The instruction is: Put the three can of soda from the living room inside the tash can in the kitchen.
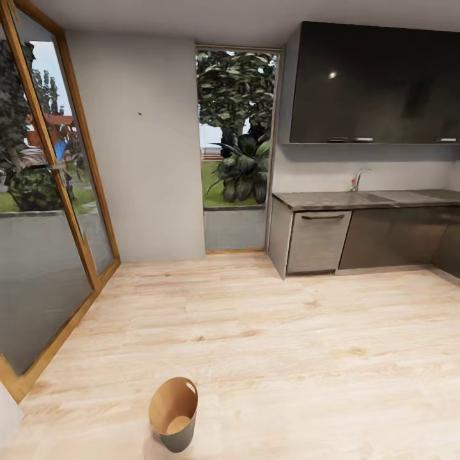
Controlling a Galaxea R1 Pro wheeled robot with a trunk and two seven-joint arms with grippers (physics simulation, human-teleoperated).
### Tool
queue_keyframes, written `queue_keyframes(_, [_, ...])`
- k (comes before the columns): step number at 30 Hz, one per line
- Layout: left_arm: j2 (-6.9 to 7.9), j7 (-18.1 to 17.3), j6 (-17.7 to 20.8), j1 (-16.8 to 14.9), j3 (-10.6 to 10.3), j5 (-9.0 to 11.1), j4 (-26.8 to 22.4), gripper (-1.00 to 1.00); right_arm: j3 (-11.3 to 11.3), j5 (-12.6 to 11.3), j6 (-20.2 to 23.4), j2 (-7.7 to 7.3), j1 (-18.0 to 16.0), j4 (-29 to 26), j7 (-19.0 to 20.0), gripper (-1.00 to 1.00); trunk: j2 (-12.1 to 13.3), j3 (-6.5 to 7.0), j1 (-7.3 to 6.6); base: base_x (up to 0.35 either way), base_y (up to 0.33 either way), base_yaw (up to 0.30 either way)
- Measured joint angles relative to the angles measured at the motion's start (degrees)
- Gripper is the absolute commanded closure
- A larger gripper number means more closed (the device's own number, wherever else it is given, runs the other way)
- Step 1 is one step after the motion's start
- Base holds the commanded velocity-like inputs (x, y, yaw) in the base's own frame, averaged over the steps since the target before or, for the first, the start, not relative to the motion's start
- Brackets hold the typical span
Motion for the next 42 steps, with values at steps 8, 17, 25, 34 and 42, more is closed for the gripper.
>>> queue_keyframes(8, [1.49,-0.1,0.1,0.8,0.0,0.3,-0.2,-1.00,0.0,0.1,0.0,0.58,-2.5,-1.8,0.2,-1.00,0.0,0.00,0.00,0.000,0.000,0.000])
queue_keyframes(17, [1.49,-0.1,0.1,0.8,0.0,0.3,-0.2,-1.00,0.0,0.1,0.0,0.58,-2.5,-1.8,0.2,-1.00,0.0,0.00,0.00,0.000,0.000,0.000])
queue_keyframes(25, [1.83,-0.3,0.0,0.6,0.1,0.4,-1.1,-1.00,0.1,0.3,0.4,0.65,-3.5,-1.7,-0.2,-1.00,0.0,0.00,0.00,0.000,0.000,0.000])
queue_keyframes(34, [1.98,-0.7,0.3,0.1,0.2,1.1,-3.6,-1.00,0.3,1.4,0.8,0.71,-5.4,-1.8,-0.4,-1.00,0.0,0.00,0.00,0.000,0.000,0.000])
queue_keyframes(42, [2.58,-1.1,2.9,-4.9,0.1,10.0,-4.1,-1.00,0.1,5.2,5.4,0.93,-11.4,-3.2,-0.7,-1.00,0.0,0.03,0.01,0.000,0.000,0.000])
